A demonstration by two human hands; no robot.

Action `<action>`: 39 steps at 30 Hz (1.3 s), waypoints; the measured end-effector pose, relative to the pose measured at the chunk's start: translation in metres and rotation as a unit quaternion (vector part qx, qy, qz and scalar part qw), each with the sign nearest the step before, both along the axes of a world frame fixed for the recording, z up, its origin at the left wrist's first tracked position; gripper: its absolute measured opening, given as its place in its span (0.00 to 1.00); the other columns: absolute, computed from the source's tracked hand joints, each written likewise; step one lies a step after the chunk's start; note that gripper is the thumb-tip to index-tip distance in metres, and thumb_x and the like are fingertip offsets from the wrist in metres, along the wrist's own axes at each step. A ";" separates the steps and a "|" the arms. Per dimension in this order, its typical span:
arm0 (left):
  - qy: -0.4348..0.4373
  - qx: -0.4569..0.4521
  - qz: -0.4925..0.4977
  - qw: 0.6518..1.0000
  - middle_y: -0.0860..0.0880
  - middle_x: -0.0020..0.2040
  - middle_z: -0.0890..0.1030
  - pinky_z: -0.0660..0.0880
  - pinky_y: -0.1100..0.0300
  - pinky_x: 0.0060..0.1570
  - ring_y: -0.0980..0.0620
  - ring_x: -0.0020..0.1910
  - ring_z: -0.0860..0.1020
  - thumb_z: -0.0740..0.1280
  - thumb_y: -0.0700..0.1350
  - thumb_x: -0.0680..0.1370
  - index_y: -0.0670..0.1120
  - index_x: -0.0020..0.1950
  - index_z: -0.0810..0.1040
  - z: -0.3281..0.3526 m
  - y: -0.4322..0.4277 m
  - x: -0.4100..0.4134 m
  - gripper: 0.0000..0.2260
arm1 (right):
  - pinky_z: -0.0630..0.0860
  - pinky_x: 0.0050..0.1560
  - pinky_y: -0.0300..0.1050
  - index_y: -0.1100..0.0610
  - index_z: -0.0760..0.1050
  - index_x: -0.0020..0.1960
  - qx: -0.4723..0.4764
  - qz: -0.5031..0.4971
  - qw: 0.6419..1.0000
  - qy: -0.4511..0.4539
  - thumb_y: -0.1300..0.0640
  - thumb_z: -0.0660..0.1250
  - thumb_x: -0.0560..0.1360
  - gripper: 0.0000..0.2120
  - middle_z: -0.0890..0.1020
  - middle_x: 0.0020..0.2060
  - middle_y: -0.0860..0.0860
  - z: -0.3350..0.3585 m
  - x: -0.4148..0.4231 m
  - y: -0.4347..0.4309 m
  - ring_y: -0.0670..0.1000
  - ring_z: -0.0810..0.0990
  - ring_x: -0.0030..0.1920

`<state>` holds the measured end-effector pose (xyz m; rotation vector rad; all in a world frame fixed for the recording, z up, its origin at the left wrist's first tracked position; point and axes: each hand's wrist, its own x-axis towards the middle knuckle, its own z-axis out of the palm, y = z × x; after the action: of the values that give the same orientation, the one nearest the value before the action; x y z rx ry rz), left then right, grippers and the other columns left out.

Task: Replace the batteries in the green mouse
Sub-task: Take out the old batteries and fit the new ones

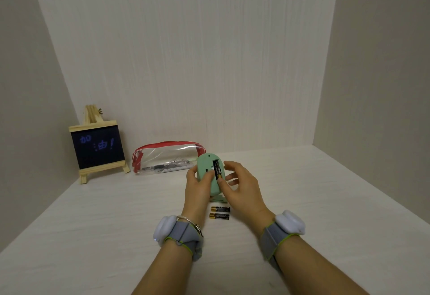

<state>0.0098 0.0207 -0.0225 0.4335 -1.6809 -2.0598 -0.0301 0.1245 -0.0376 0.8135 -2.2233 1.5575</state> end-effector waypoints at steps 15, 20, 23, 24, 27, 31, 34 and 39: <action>0.000 -0.043 0.012 0.999 0.44 0.56 0.78 0.78 0.45 0.55 0.43 0.55 0.79 0.67 0.43 0.76 0.51 0.59 0.69 -0.002 -0.002 -0.003 0.14 | 0.75 0.53 0.39 0.50 0.68 0.65 0.020 0.033 0.999 0.000 0.55 0.67 0.73 0.21 0.79 0.48 0.44 0.003 0.006 0.001 0.43 0.78 0.47; 0.001 -0.050 0.015 0.999 0.45 0.56 0.79 0.78 0.44 0.56 0.44 0.54 0.79 0.65 0.46 0.78 0.52 0.59 0.68 -0.003 -0.003 -0.003 0.12 | 0.75 0.53 0.40 0.49 0.68 0.65 0.024 0.033 0.999 0.000 0.56 0.67 0.73 0.21 0.79 0.48 0.43 0.003 0.007 0.001 0.42 0.78 0.47; 0.005 -0.049 0.016 0.999 0.44 0.57 0.79 0.78 0.43 0.56 0.43 0.54 0.80 0.64 0.49 0.78 0.52 0.60 0.69 -0.003 -0.003 -0.004 0.11 | 0.74 0.53 0.39 0.49 0.67 0.66 0.019 0.037 0.999 -0.010 0.55 0.68 0.73 0.22 0.78 0.49 0.43 0.003 0.007 0.000 0.41 0.77 0.47; 0.006 -0.050 0.015 0.999 0.45 0.56 0.79 0.78 0.43 0.56 0.44 0.54 0.80 0.63 0.49 0.79 0.51 0.60 0.69 -0.003 -0.003 -0.004 0.11 | 0.74 0.53 0.38 0.50 0.66 0.67 0.016 0.040 0.999 -0.018 0.55 0.68 0.73 0.24 0.78 0.51 0.43 0.004 0.007 0.000 0.41 0.77 0.48; 0.007 -0.048 0.006 0.999 0.45 0.56 0.79 0.78 0.44 0.56 0.44 0.54 0.80 0.63 0.48 0.79 0.51 0.60 0.70 -0.003 -0.002 -0.004 0.10 | 0.71 0.55 0.36 0.50 0.60 0.72 0.017 0.060 0.997 -0.051 0.55 0.67 0.74 0.29 0.75 0.55 0.42 0.005 0.007 0.000 0.44 0.76 0.51; 0.007 -0.043 -0.001 0.999 0.44 0.56 0.80 0.78 0.44 0.56 0.44 0.54 0.81 0.63 0.48 0.79 0.51 0.59 0.70 -0.003 -0.002 -0.003 0.10 | 0.70 0.58 0.35 0.50 0.57 0.74 0.026 0.080 0.994 -0.068 0.55 0.66 0.75 0.31 0.76 0.58 0.46 0.005 0.008 0.001 0.44 0.74 0.56; 0.006 -0.039 -0.002 0.999 0.44 0.56 0.80 0.78 0.43 0.57 0.43 0.54 0.80 0.63 0.48 0.79 0.51 0.60 0.71 -0.003 -0.003 -0.003 0.10 | 0.71 0.58 0.35 0.51 0.60 0.73 0.022 0.074 0.995 -0.057 0.56 0.66 0.75 0.29 0.77 0.59 0.47 0.005 0.008 0.001 0.44 0.75 0.54; 0.007 -0.041 -0.004 0.999 0.44 0.56 0.80 0.78 0.43 0.56 0.43 0.54 0.80 0.63 0.48 0.79 0.51 0.60 0.70 -0.003 -0.002 -0.003 0.09 | 0.73 0.57 0.39 0.51 0.62 0.71 0.014 0.075 0.996 -0.047 0.56 0.67 0.74 0.28 0.77 0.57 0.47 0.006 0.008 0.001 0.42 0.76 0.52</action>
<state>0.0064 0.0184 -0.0254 0.3850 -1.7540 -1.9866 -0.0216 0.1257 -0.0314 0.9535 -2.3013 1.6695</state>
